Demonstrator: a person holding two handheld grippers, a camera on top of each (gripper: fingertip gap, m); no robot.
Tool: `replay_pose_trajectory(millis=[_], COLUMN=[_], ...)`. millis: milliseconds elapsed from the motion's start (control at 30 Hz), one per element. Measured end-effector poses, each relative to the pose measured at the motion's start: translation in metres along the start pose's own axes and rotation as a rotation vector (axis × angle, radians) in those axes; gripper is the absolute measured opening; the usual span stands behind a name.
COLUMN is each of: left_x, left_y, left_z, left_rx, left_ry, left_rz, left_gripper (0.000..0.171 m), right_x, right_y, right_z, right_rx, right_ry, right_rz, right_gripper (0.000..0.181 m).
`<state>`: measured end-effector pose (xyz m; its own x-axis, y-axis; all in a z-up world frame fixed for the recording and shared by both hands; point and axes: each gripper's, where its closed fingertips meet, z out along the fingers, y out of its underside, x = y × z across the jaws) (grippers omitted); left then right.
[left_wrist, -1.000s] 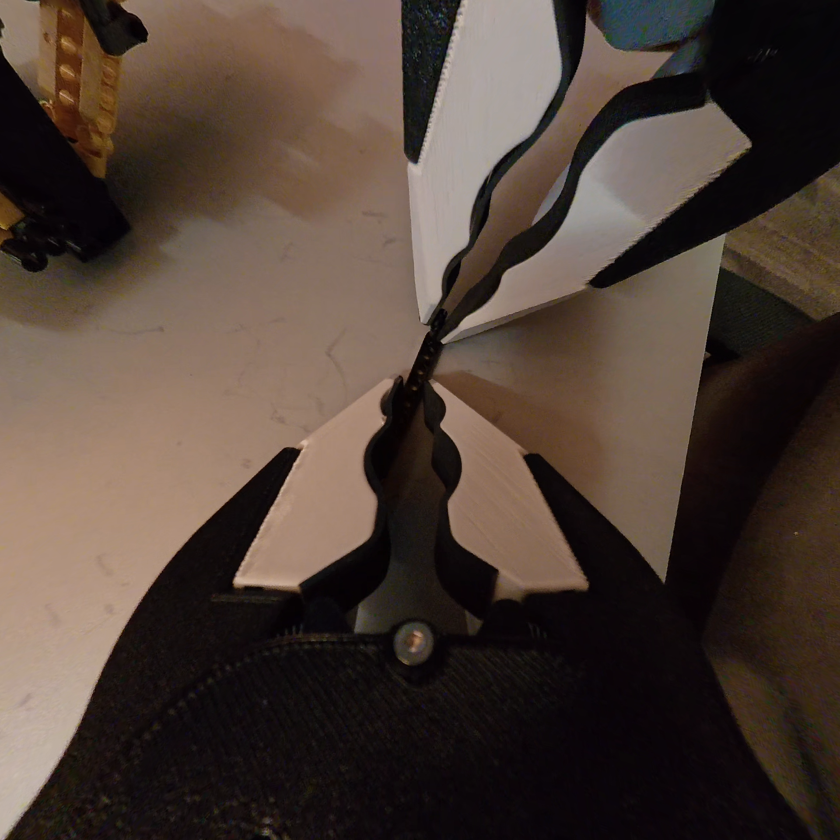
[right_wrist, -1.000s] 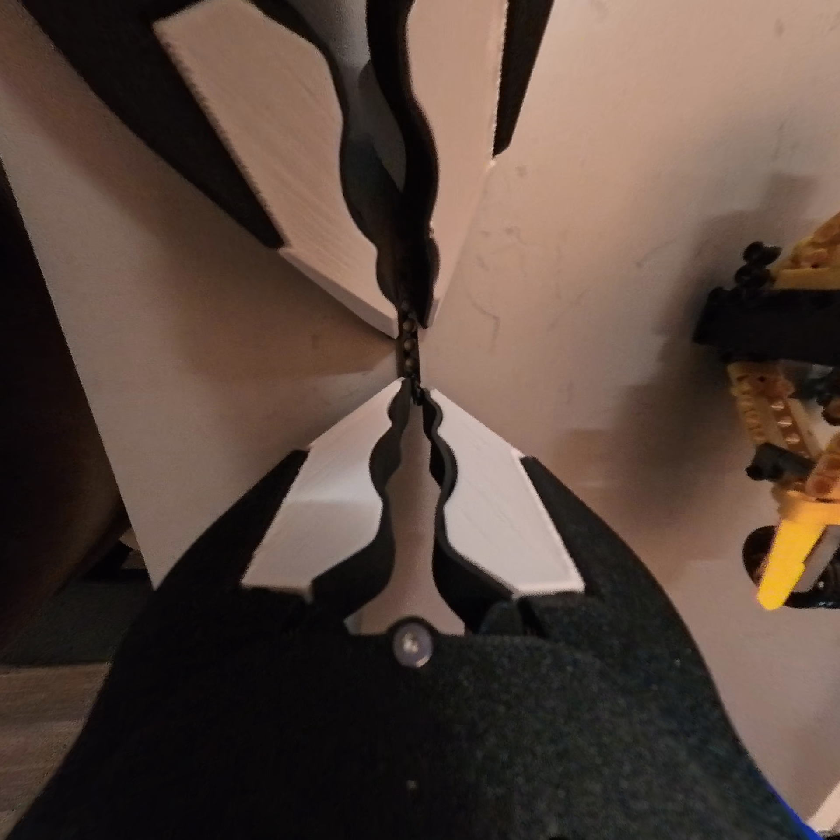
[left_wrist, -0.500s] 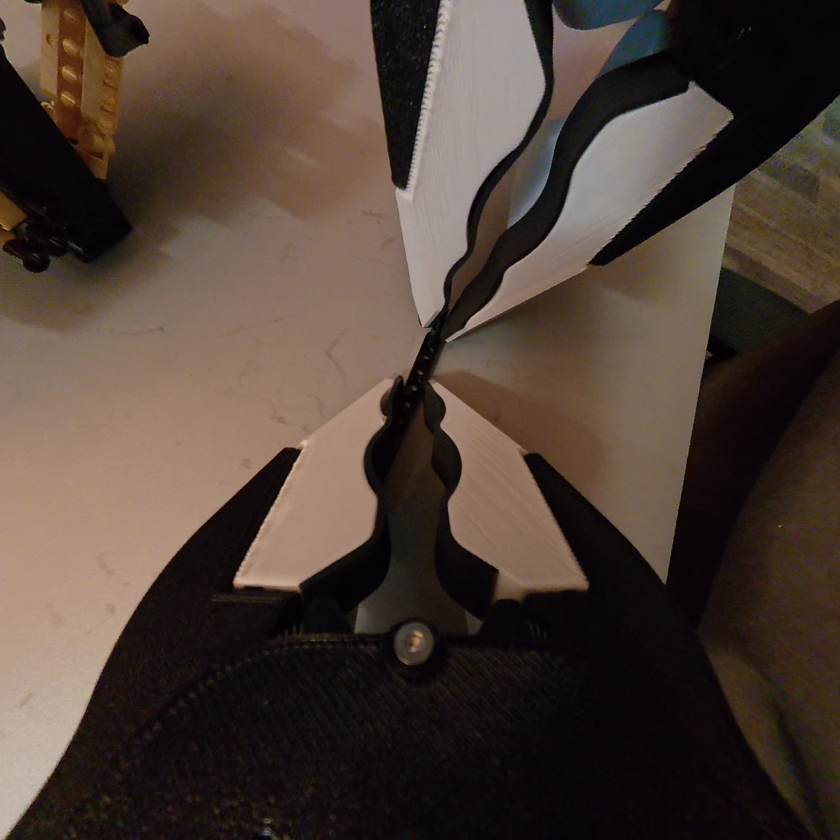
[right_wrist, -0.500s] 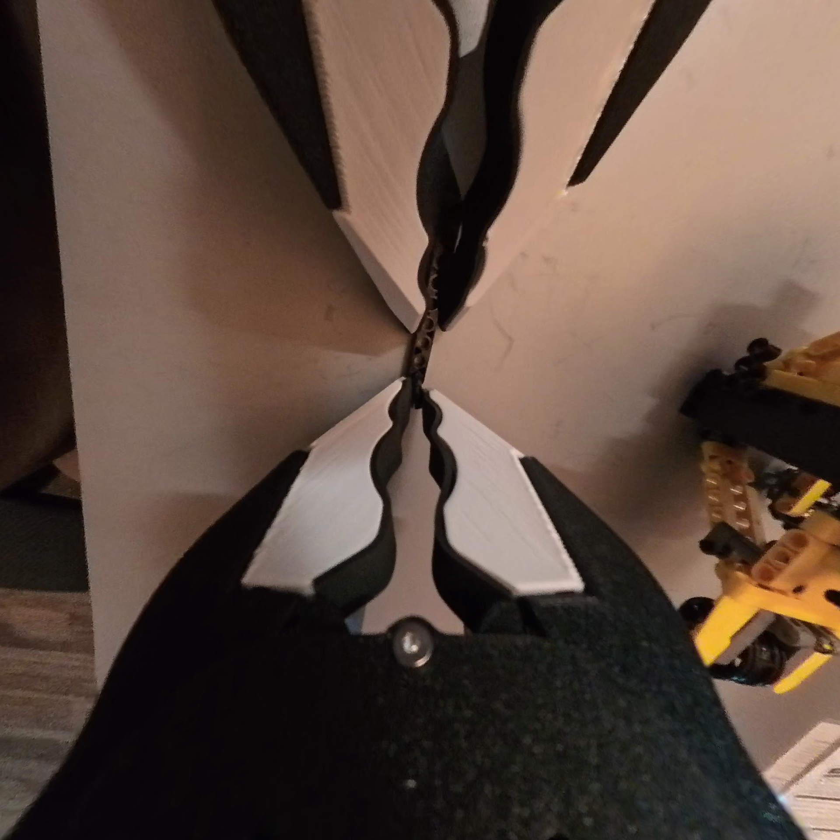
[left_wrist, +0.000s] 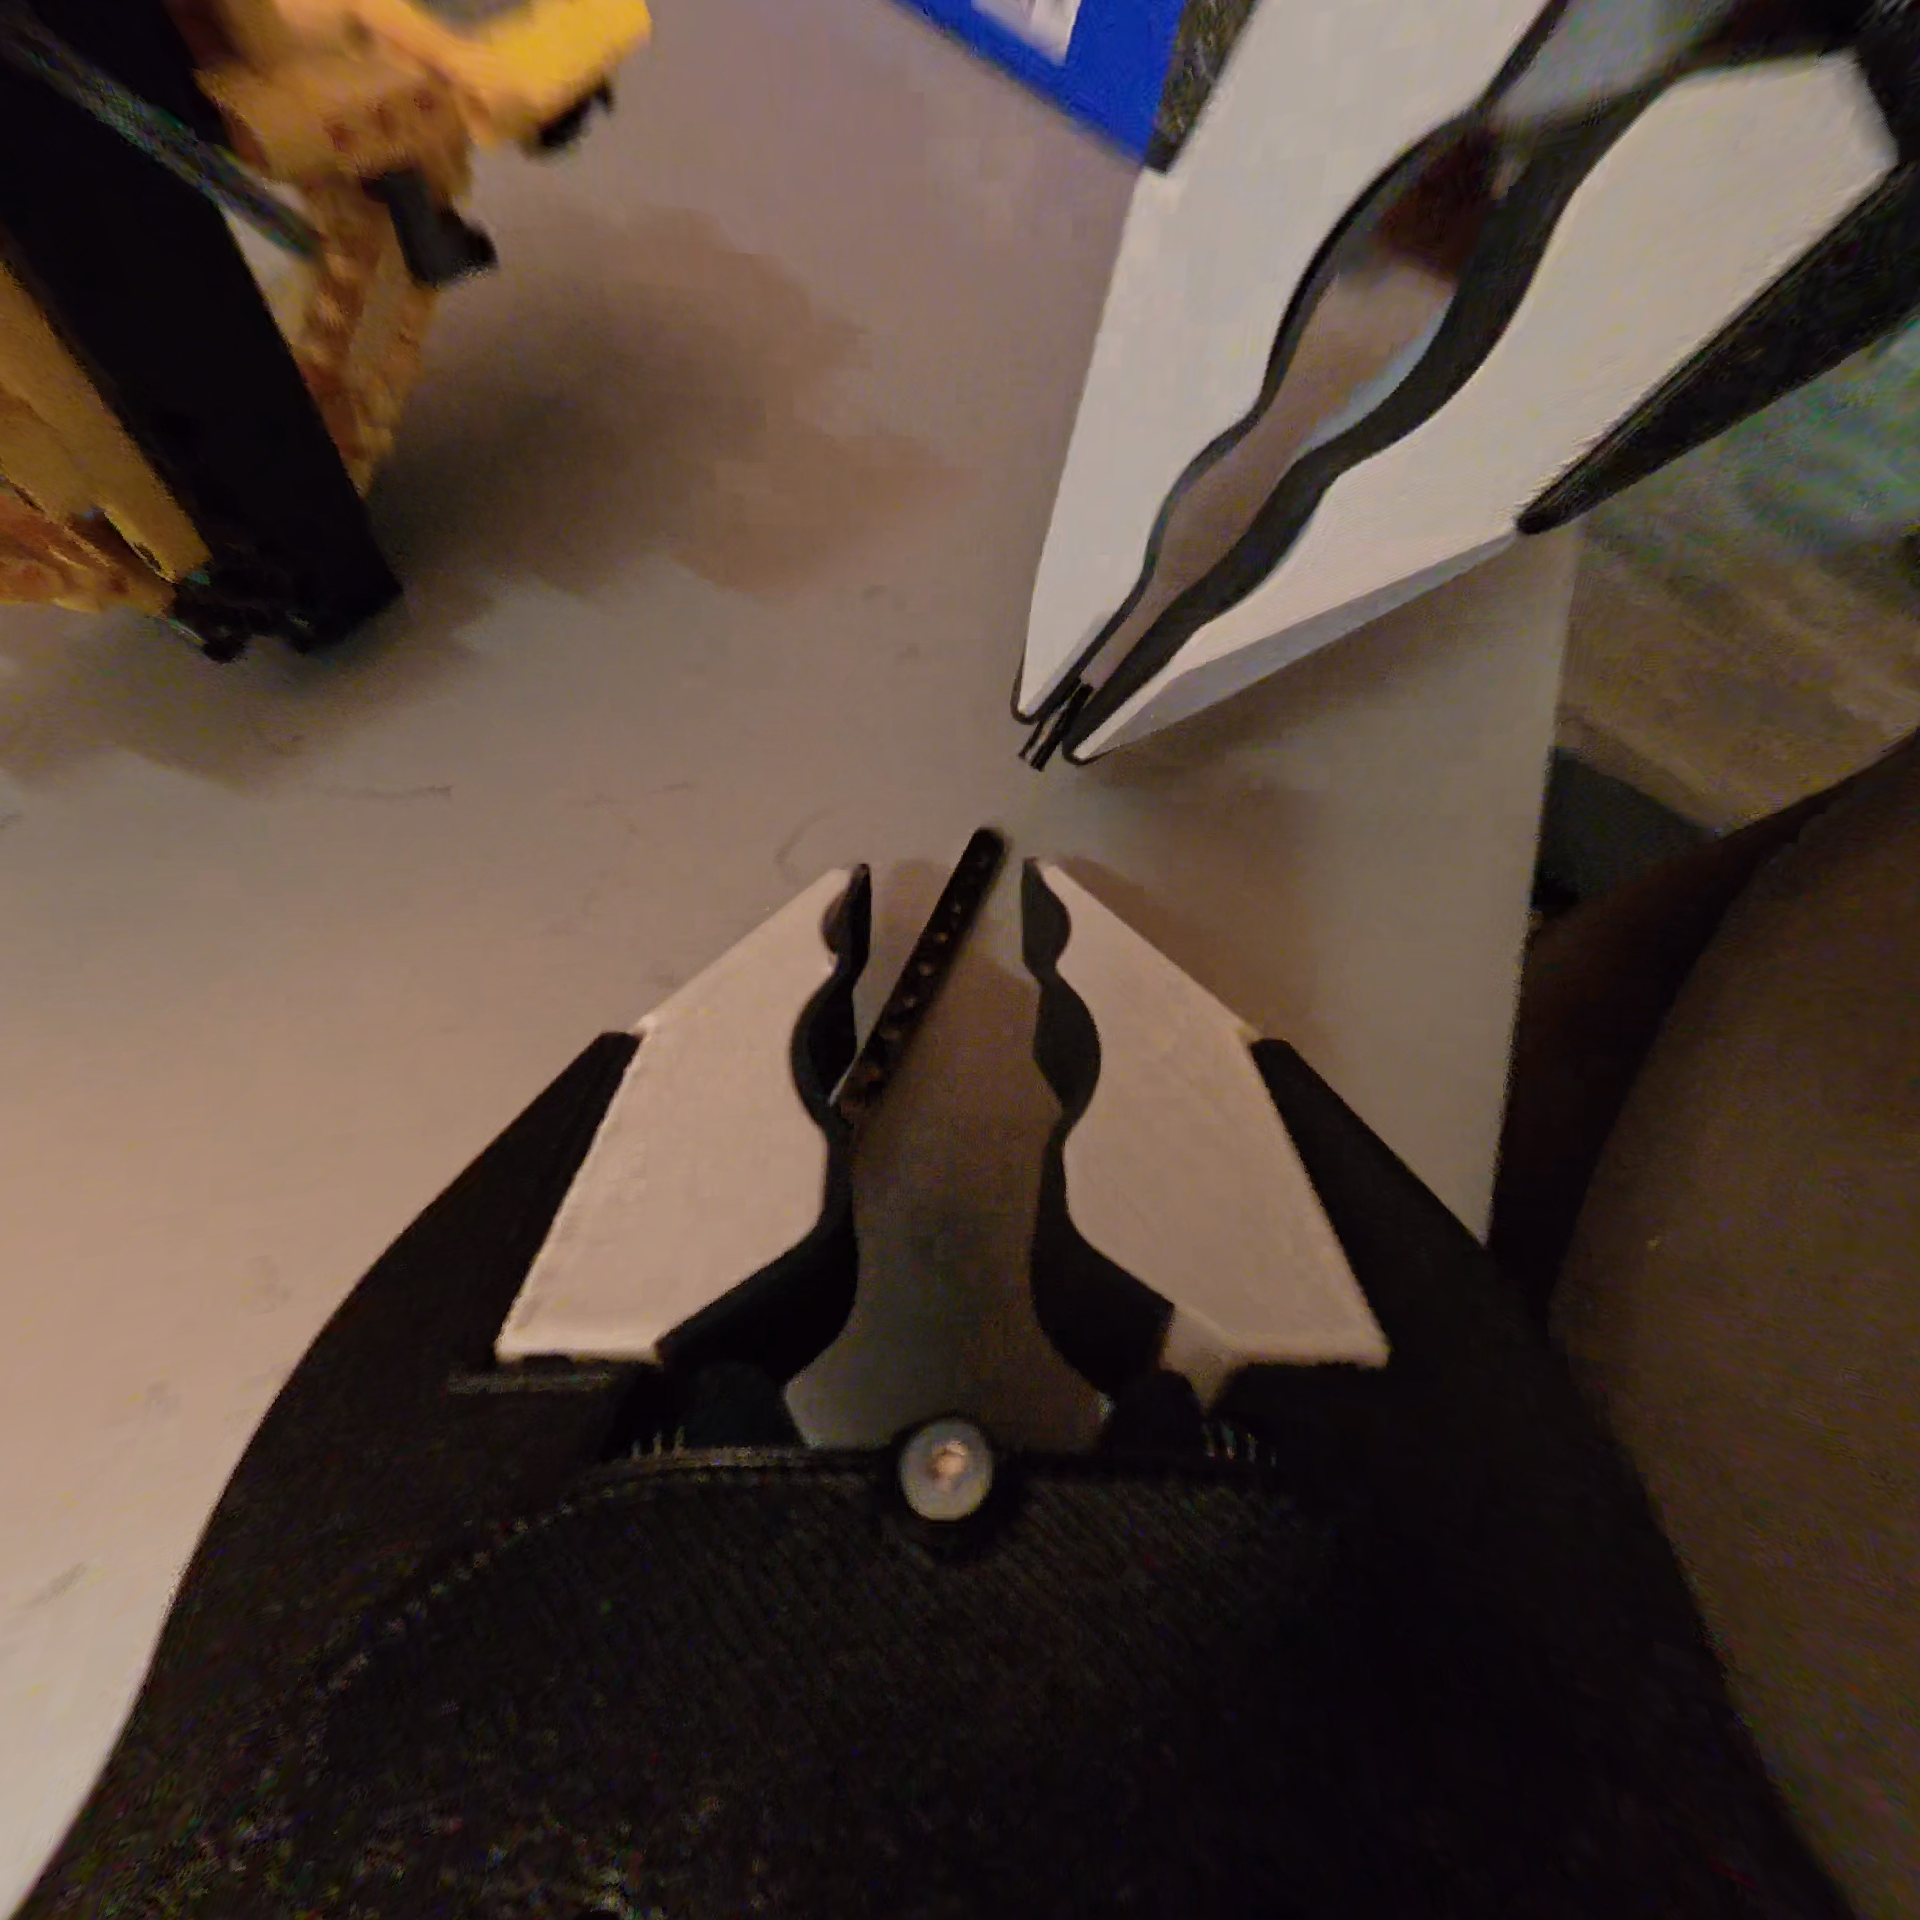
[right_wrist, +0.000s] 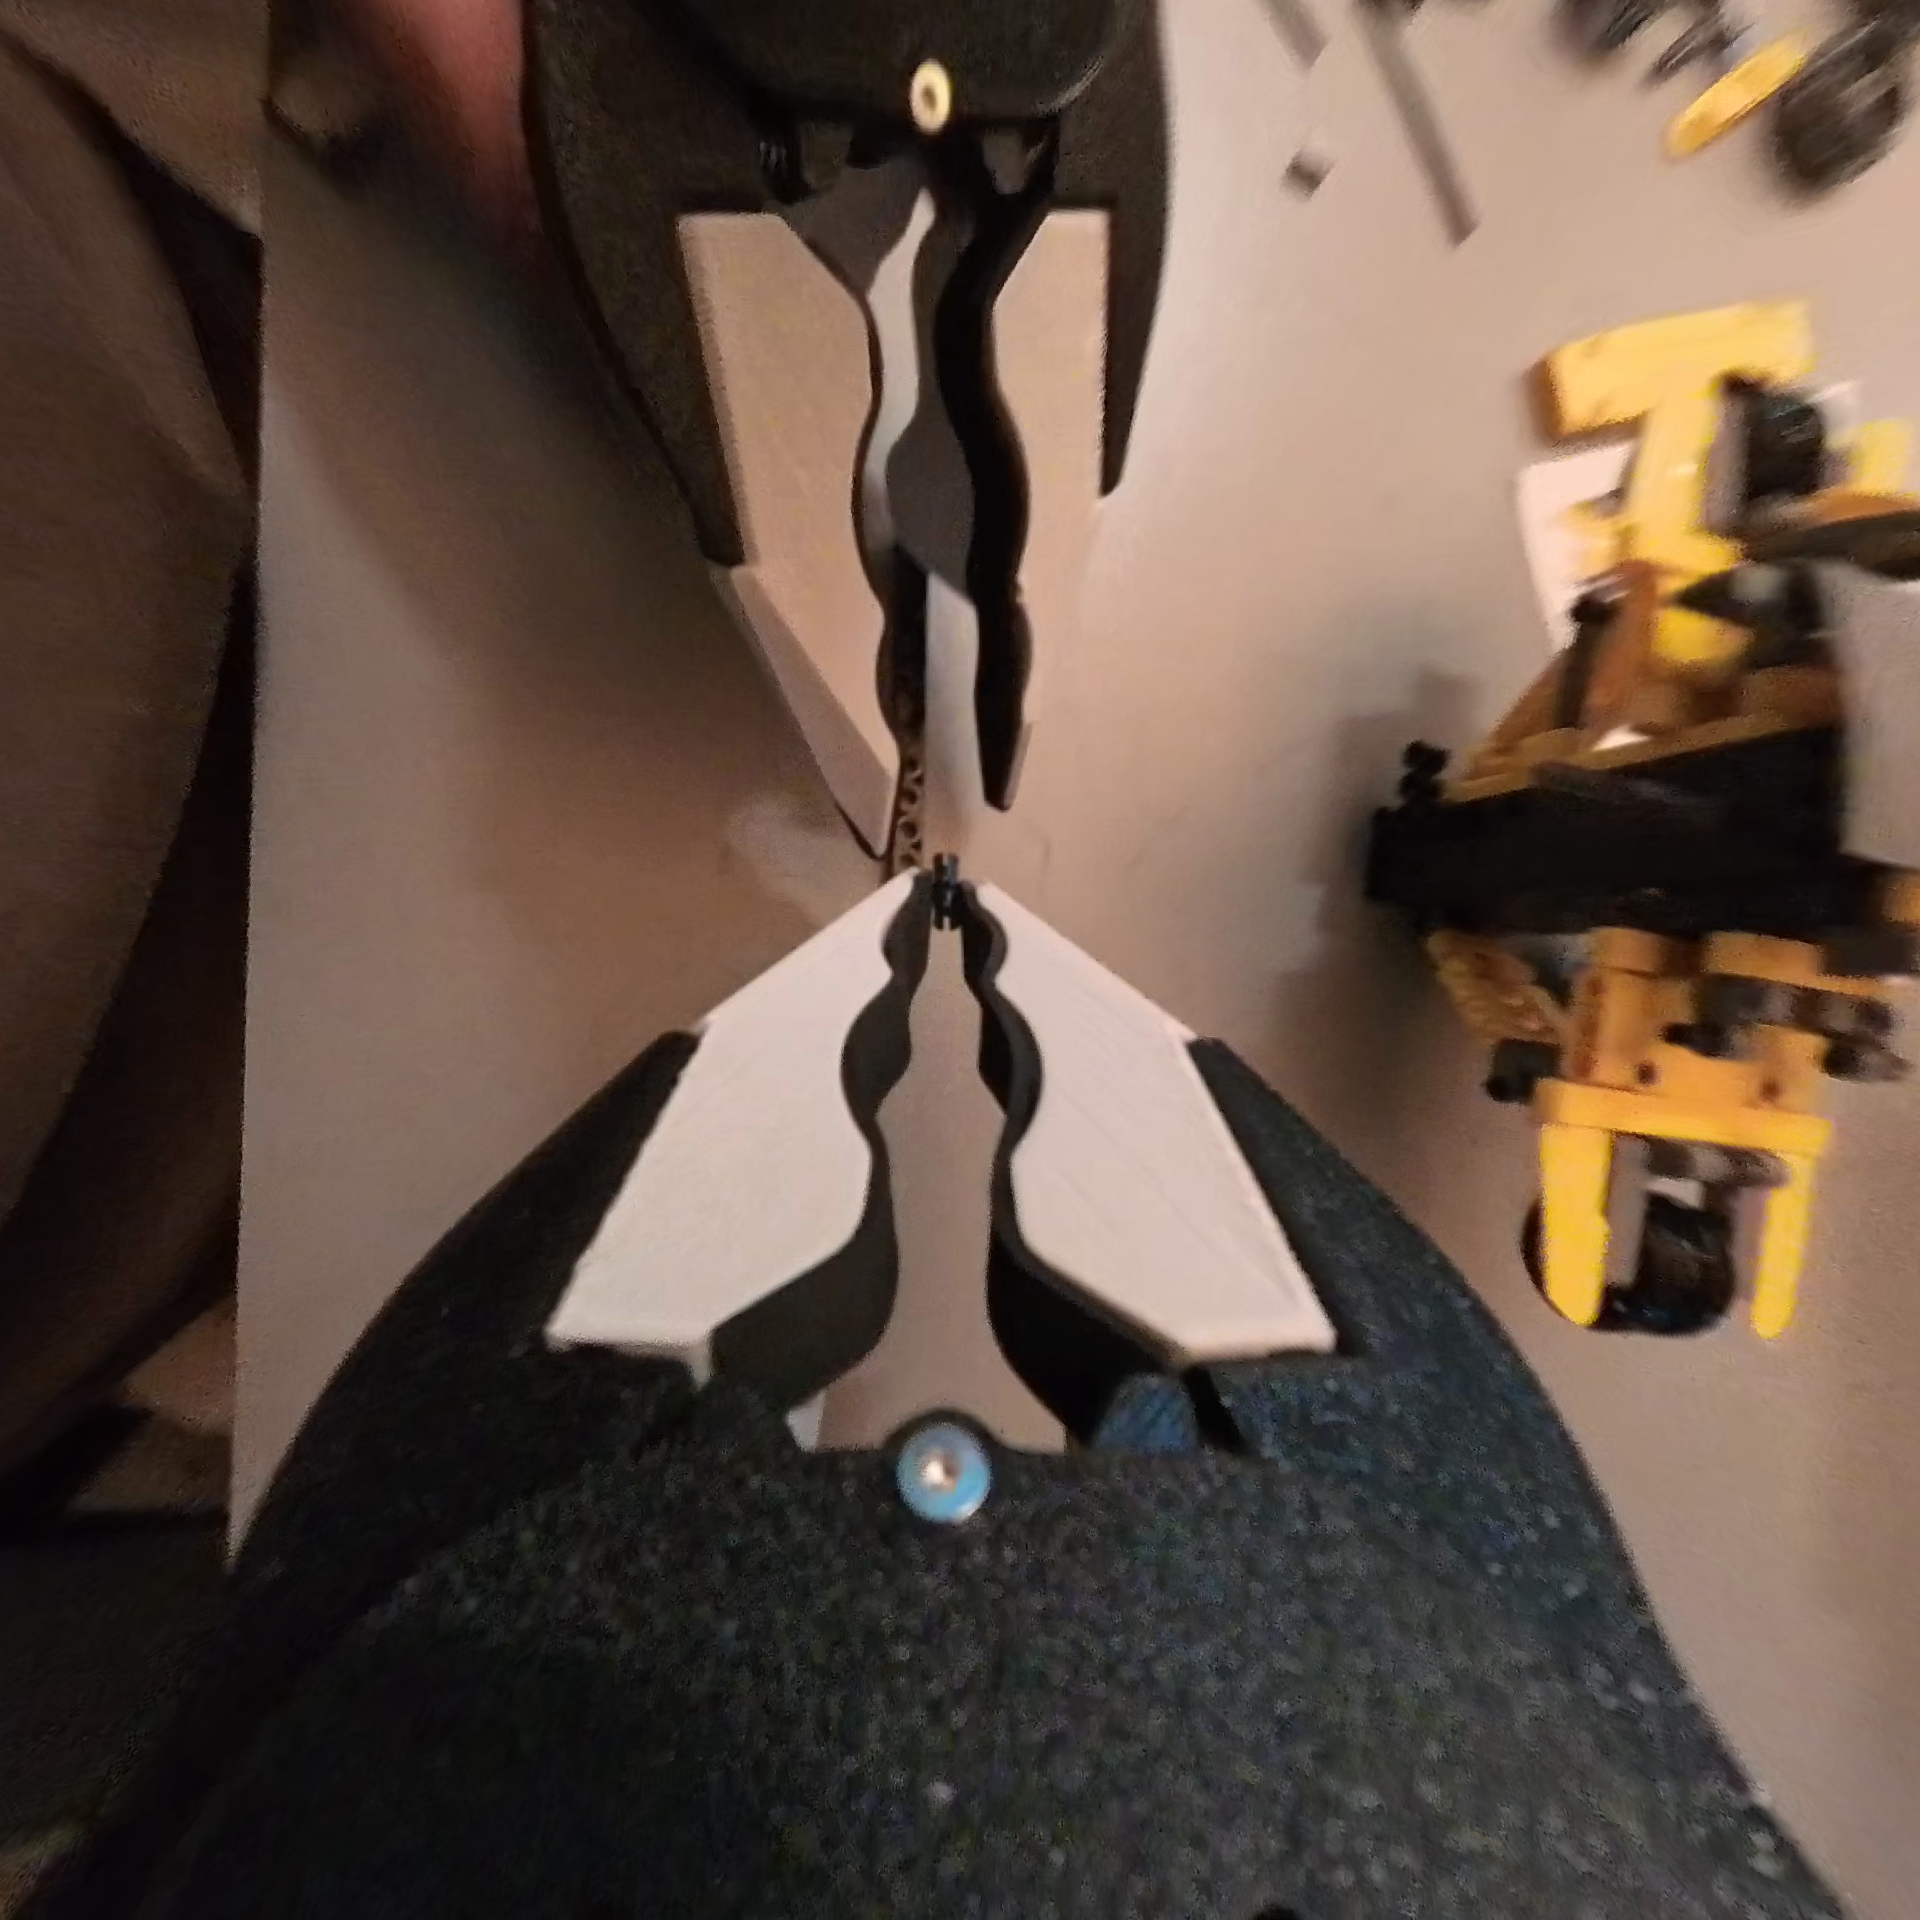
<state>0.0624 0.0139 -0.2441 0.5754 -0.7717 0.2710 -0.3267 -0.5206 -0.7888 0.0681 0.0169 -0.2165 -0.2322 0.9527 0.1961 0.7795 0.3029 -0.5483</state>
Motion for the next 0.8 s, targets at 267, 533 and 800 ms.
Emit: replay_pose_trajectory(millis=[267,533,800], left_x=[0.047,0.058,0.066], left_y=[-0.051,-0.059,-0.066], left_z=[-0.040,-0.055,-0.083], left_rx=[0.336,0.400,0.457], left_ry=[0.513,0.730,0.955], left_rz=[-0.285,-0.400,-0.447], left_gripper=[0.014,0.007,0.002], right_x=[-0.008,-0.017,-0.020], right_y=[-0.033,-0.047,-0.072], right_z=[-0.037,-0.047,-0.058], right_rx=[0.234,0.303,0.435], right_ry=[0.165,0.162,0.119], right_rz=[-0.133,-0.183,-0.116], right_gripper=[0.005,0.005,0.014])
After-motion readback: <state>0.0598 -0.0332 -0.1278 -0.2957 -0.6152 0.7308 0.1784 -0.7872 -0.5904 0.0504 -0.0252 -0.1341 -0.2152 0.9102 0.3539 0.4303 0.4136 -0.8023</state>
